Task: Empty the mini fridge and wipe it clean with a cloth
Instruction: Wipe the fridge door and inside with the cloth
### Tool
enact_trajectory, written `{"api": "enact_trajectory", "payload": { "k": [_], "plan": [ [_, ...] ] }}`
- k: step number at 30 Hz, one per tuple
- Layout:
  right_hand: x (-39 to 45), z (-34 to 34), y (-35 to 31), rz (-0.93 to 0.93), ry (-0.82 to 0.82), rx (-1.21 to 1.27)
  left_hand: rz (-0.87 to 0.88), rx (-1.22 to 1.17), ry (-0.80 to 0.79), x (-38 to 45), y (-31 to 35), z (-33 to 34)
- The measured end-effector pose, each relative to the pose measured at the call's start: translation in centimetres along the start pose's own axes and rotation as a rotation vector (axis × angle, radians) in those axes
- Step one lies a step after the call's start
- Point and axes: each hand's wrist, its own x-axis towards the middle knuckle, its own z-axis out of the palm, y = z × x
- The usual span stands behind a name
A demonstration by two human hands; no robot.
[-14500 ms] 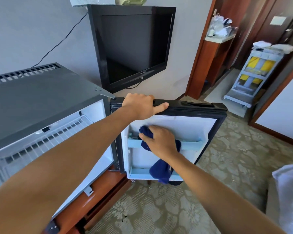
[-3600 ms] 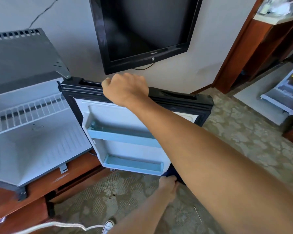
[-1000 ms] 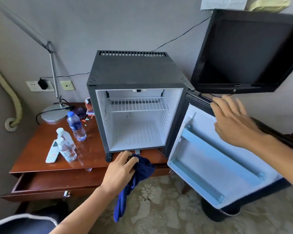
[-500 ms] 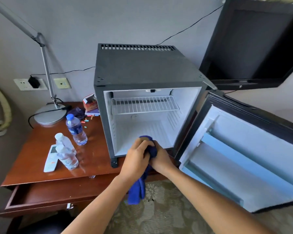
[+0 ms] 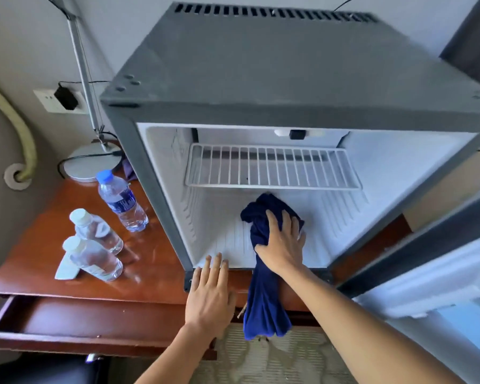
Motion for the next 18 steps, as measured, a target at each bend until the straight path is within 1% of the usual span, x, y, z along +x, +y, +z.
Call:
{"api": "enact_trajectory", "payload": {
  "k": [2,4,7,9,12,15,18],
  "plan": [
    [1.2,1.9,1.2,-0.062,0.006,-0.078,-0.005,0.008,0.027,1.0,-0.4,1.8],
    [2.2,3.3,2.2,-0.093,0.055,-0.133,0.006,0.014,0.073,1.2,-0.4,3.0],
    [3.2,5.1,2.6,-0.084,0.117,-0.152,0.023,-0.011,0.097,0.9,-0.6,3.8],
    [4.1,5.4,1.4,-0.049,0.124,-0.135,0.035,-0.037,0.119,0.8,-0.7,4.0],
    [6.4,6.3,-2.3,-0.023,0.136,-0.111,0.063,-0.082,0.161,1.1,-1.3,4.6],
    [7.0,7.7,-6.6,-0.134,0.154,-0.121,0.131,-0.106,0.263,1.0,-2.5,6.1],
    [5.8,9.4,-8.3,-0.338,0.165,-0.088,0.193,-0.118,0.406,0.7,-3.6,7.4]
  ]
}}
